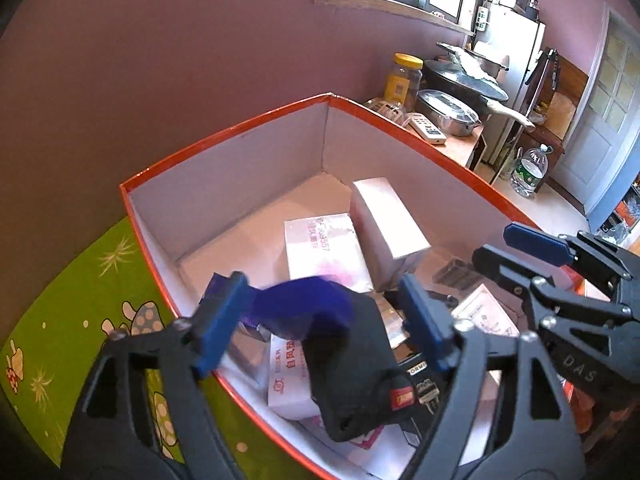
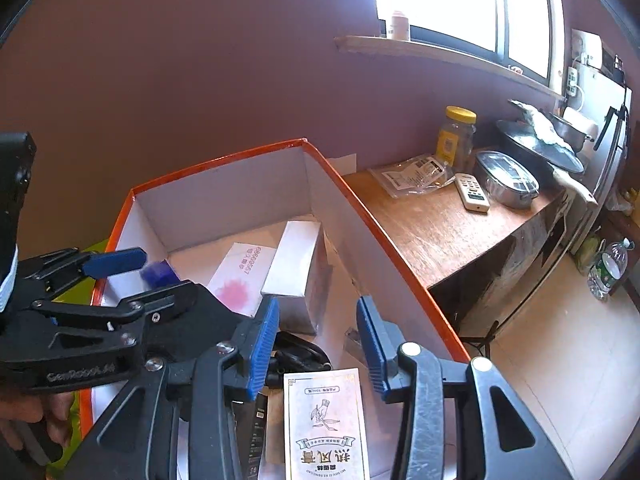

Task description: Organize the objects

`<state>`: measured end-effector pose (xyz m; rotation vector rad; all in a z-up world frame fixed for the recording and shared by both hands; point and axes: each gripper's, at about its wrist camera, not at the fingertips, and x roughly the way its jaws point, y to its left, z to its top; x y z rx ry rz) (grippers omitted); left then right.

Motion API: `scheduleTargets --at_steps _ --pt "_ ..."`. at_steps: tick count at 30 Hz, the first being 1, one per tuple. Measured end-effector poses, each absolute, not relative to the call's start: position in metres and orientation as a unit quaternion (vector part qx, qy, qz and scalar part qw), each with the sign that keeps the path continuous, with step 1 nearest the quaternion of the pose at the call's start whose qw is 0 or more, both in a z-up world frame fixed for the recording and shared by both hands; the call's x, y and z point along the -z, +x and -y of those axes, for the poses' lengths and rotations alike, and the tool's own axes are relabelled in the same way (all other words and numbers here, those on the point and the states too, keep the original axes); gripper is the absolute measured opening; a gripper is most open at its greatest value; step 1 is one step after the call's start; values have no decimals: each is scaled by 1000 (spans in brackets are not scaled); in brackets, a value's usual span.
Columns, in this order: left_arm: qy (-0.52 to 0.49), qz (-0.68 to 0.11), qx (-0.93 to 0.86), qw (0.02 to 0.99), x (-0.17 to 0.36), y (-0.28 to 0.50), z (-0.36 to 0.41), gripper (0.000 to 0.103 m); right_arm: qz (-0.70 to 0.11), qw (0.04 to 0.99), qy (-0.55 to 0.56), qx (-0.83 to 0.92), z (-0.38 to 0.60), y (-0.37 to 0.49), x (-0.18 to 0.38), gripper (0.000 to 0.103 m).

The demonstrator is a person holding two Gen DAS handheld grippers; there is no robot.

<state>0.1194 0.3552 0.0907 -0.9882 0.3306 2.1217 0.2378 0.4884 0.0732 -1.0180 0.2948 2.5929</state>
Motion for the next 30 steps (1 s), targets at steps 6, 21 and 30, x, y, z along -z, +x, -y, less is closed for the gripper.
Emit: scheduleTargets --at_steps 6,21,30 --pt "-384 -114 -838 371 -102 131 -341 91 -122 176 -336 -917 -490 252 -82 70" --pt "-391 -100 -860 312 -117 193 -313 102 -104 191 -314 -924 -471 300 -104 83" --pt "-401 -119 -856 302 -122 195 -321 102 -123 203 -319 -918 -489 310 -97 83"
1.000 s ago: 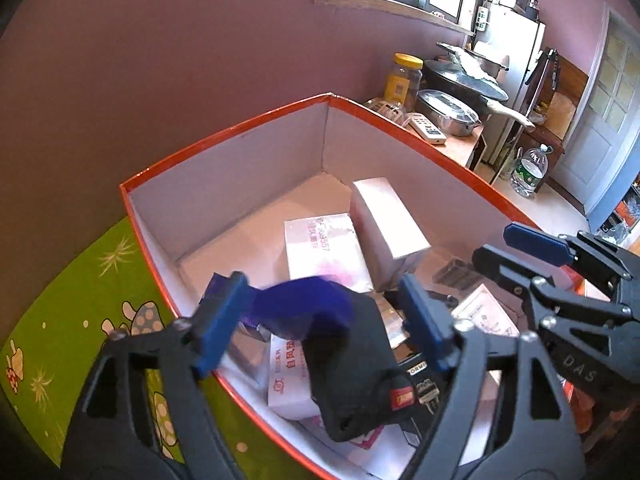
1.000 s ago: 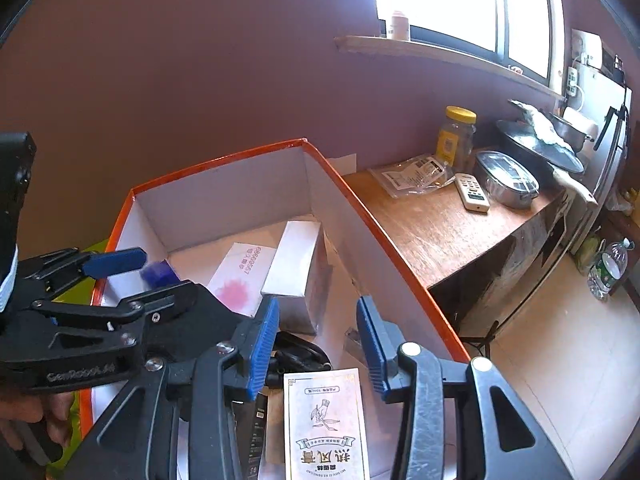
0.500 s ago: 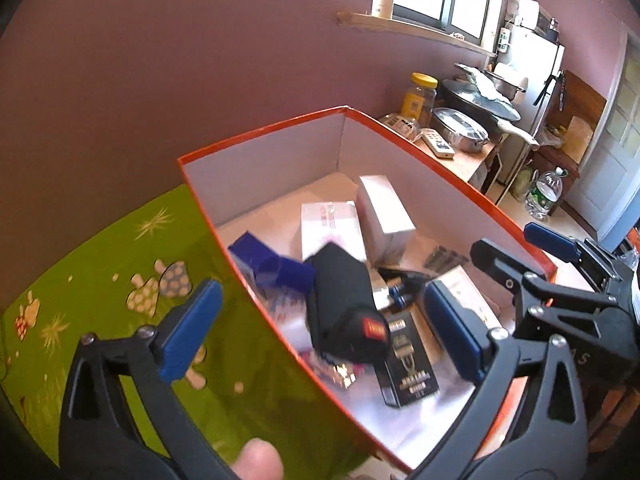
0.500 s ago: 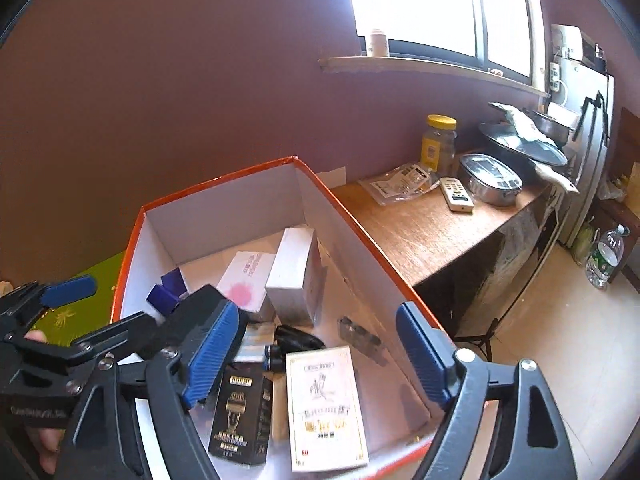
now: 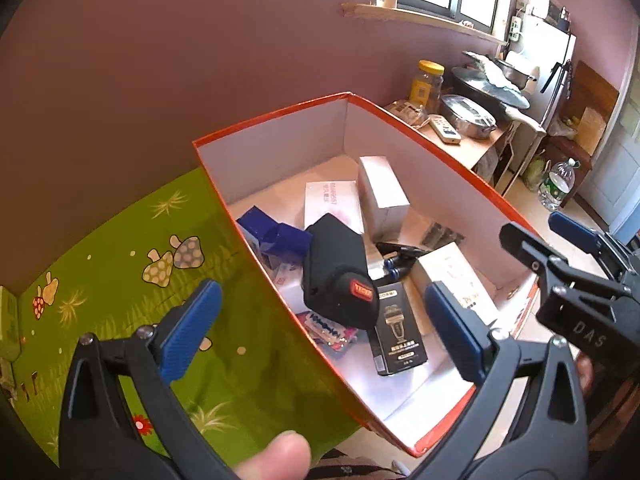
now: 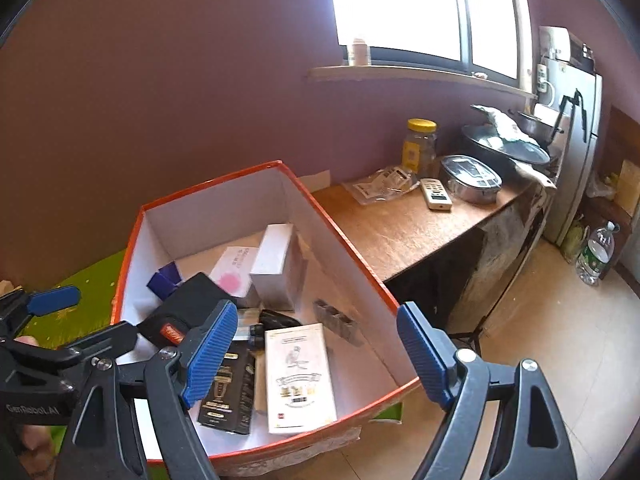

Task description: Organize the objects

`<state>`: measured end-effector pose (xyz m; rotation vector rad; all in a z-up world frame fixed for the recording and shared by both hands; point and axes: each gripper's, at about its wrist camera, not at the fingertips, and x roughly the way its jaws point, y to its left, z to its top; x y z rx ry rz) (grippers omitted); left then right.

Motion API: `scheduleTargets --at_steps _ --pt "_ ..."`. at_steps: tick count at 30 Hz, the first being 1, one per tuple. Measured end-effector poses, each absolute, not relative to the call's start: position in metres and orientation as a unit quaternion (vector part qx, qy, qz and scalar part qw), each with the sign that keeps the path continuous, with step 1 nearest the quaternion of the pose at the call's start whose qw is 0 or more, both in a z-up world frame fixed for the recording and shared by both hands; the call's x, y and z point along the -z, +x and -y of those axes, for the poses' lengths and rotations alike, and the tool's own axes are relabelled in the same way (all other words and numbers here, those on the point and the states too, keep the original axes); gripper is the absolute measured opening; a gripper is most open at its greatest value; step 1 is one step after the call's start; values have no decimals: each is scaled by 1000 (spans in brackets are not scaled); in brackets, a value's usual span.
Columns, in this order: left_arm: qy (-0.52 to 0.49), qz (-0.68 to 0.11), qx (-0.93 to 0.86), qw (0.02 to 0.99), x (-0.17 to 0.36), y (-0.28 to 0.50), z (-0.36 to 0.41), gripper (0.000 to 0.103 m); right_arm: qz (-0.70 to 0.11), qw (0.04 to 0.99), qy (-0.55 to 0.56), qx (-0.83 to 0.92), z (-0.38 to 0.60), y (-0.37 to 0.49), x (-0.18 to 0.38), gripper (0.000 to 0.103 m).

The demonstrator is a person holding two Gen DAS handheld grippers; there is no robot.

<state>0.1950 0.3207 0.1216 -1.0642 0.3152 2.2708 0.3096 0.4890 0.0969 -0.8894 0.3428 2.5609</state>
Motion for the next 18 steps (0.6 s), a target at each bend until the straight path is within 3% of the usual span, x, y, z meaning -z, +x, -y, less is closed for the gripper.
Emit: scheduleTargets --at_steps 18 --pt "-419 -139 -845 301 -105 184 -339 103 -134 206 -332 -911 -498 305 -83 83"
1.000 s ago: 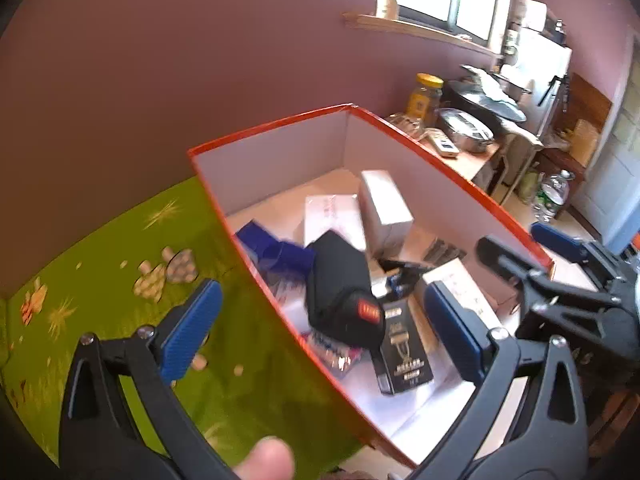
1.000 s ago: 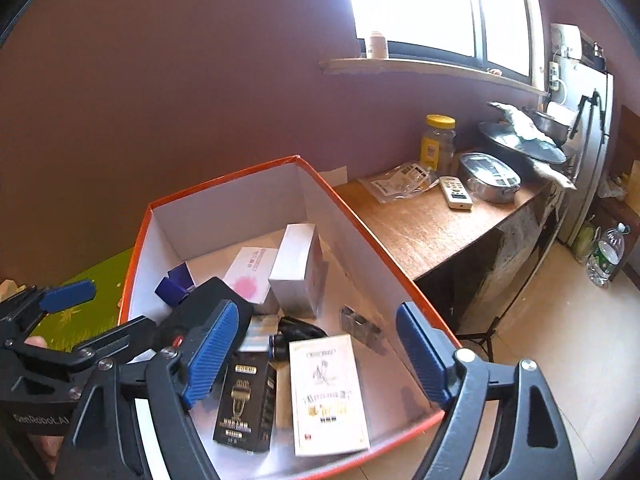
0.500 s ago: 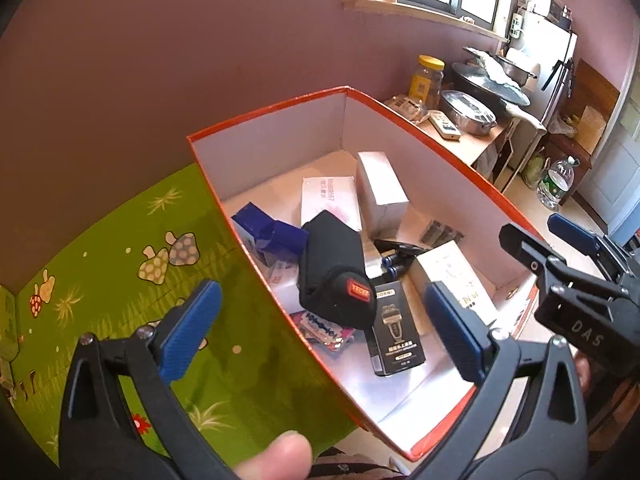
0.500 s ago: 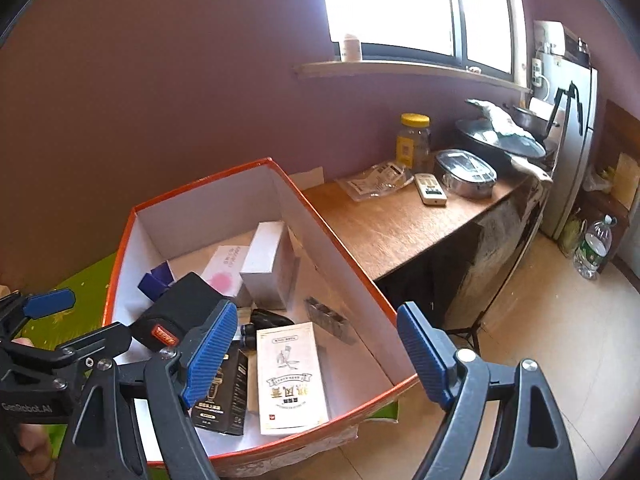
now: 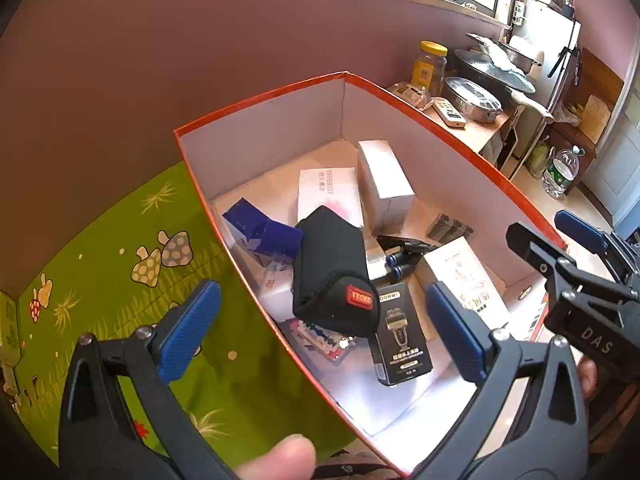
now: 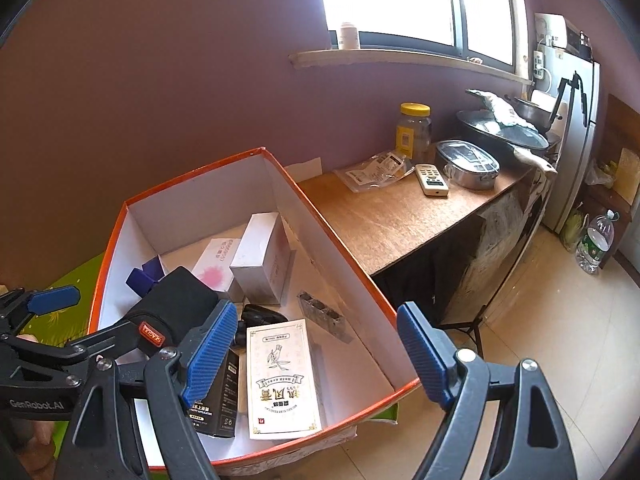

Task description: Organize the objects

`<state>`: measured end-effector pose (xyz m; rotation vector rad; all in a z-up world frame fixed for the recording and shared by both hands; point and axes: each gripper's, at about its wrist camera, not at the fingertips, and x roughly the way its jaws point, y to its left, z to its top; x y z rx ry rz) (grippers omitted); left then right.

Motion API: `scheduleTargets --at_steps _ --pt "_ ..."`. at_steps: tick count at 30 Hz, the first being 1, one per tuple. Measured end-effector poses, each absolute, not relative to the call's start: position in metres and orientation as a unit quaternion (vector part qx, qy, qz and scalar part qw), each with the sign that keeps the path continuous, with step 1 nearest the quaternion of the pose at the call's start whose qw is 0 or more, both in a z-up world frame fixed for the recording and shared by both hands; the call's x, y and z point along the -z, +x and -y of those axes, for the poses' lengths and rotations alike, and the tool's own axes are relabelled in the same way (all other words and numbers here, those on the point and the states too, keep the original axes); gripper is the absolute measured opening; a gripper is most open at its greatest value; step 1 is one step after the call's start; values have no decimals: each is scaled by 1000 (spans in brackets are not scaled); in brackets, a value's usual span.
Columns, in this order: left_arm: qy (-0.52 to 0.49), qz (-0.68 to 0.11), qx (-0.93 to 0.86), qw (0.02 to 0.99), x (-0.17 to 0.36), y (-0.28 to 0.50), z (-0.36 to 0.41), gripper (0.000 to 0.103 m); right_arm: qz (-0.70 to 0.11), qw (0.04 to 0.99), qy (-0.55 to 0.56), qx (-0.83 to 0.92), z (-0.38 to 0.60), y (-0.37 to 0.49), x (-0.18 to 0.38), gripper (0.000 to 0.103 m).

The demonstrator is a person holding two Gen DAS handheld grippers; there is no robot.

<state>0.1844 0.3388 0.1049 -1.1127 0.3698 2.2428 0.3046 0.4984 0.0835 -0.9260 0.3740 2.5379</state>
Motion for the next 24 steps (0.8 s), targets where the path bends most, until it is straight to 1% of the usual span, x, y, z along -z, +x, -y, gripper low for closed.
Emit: scheduleTargets --at_steps 24 --pt "-410 -145 -848 302 -106 188 -339 103 -138 211 -332 -909 -497 306 -82 83"
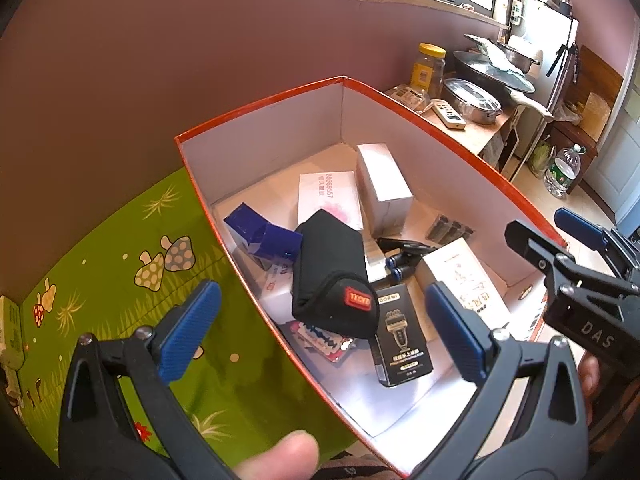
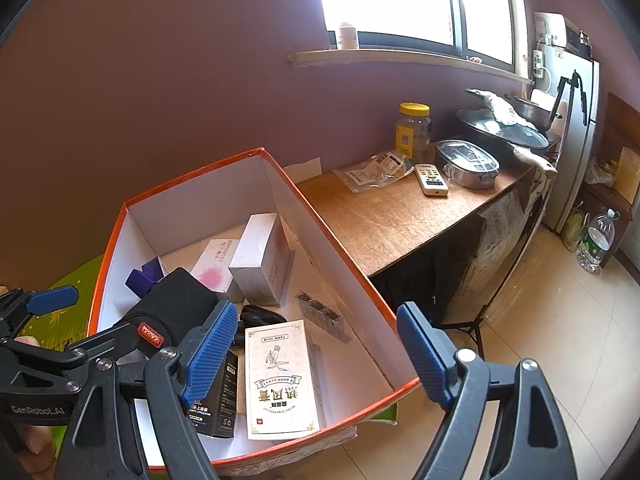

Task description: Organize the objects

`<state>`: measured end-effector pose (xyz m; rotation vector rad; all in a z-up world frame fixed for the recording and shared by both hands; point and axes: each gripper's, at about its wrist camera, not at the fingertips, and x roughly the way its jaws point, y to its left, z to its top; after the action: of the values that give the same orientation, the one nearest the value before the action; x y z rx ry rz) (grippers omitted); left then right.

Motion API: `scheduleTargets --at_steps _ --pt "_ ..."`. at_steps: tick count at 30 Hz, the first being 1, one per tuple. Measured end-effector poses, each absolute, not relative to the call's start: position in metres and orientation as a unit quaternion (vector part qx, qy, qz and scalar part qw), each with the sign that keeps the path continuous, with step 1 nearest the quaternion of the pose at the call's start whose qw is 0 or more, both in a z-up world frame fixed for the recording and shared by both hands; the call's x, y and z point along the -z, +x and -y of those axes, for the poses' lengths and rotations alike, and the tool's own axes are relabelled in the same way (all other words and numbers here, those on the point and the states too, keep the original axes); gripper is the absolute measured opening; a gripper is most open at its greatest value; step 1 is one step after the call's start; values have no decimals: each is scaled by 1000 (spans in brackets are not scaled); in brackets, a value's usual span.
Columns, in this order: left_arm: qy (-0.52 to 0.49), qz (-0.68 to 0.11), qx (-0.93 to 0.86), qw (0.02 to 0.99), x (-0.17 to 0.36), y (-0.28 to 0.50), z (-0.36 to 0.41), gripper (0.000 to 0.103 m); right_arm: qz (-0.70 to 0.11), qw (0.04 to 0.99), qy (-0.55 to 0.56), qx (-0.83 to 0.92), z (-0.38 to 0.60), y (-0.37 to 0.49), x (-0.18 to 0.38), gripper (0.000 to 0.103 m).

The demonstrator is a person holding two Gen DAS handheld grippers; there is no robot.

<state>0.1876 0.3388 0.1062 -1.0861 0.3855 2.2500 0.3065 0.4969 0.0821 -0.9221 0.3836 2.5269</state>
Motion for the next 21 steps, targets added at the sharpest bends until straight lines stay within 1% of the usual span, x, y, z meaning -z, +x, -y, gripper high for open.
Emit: scheduleTargets --at_steps 21 --pt "-405 -150 -849 304 -110 189 -344 103 -140 210 -326 -911 -499 308 -87 83"
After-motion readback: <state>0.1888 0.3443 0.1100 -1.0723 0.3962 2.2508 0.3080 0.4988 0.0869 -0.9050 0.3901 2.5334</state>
